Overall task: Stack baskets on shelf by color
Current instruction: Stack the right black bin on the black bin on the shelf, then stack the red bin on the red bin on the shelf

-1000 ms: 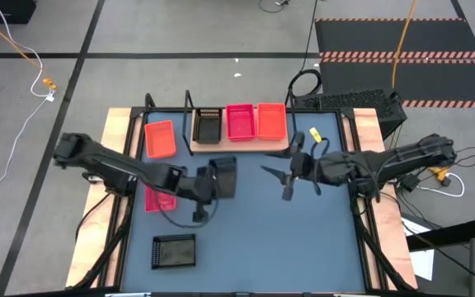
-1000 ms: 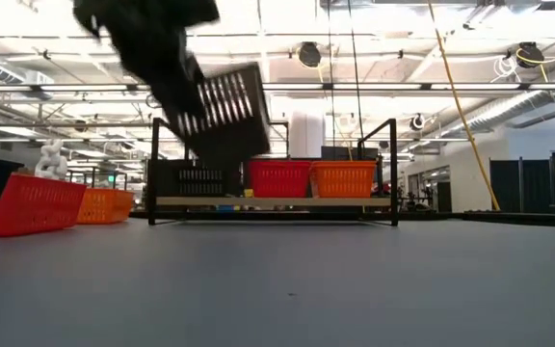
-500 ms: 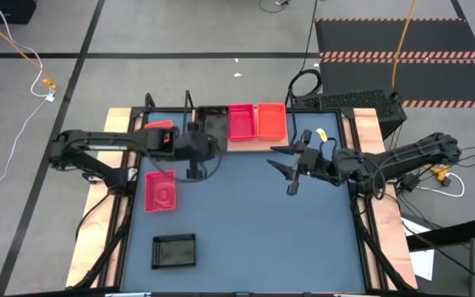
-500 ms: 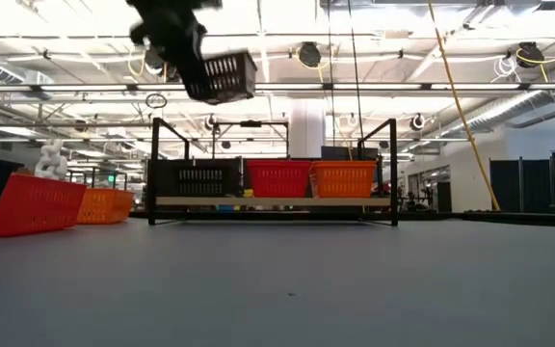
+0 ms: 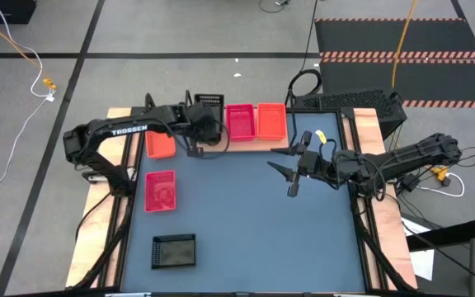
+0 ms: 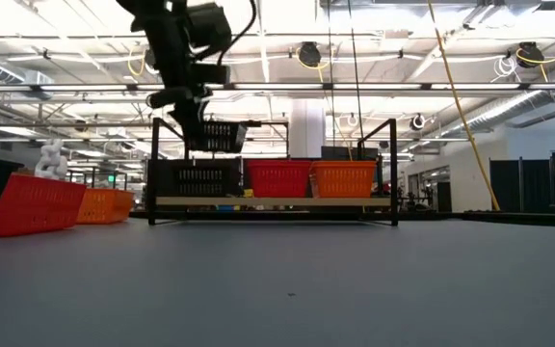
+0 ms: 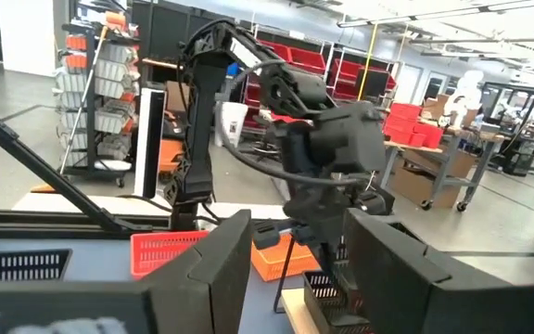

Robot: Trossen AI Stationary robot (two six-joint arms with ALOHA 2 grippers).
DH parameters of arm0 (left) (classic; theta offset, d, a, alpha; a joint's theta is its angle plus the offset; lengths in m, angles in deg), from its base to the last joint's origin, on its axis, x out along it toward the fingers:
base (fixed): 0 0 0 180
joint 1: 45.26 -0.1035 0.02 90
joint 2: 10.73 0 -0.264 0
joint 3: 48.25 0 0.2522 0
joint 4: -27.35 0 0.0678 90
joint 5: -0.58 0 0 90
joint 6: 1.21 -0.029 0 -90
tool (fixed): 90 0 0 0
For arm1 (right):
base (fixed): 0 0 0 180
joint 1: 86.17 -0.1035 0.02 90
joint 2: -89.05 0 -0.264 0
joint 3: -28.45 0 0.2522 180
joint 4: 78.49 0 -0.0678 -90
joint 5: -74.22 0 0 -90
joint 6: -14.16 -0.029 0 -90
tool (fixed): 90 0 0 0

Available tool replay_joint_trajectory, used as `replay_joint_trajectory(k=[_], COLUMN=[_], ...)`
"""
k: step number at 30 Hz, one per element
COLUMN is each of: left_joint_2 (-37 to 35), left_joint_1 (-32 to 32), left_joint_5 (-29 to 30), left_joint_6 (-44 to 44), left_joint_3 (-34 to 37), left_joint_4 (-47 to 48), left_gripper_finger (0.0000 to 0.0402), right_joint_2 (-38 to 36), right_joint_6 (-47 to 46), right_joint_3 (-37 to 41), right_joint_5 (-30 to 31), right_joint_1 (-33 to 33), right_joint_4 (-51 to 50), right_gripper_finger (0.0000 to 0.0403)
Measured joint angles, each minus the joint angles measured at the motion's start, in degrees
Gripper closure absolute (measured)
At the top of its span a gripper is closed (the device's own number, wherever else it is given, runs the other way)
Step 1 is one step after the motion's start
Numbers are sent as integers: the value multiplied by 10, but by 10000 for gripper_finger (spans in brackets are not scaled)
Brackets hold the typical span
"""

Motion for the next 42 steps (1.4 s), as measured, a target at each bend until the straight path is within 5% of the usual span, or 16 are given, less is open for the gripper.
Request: replay_joint_trajectory(k=[10, 22, 32, 42], left_joint_2=[33, 40, 34, 1], left_joint_1=[-28, -25, -19, 63], left_joint_5=[-54, -51, 48, 141], left_joint_6=[-14, 21, 85, 153], left_joint_3=[0, 0, 0, 0], left_joint_4=[2, 7, 8, 57], left_gripper_finger=[393, 296, 251, 247], right_joint_2=[0, 0, 0, 0], right_joint_6=[11, 11, 11, 21], right_joint_3=[0, 0, 0, -1], right_joint_5=[0, 0, 0, 0], right_joint_1=[0, 0, 0, 0], right_joint_4=[-11, -14, -14, -13], right_gripper_finger=[234, 234, 234, 234])
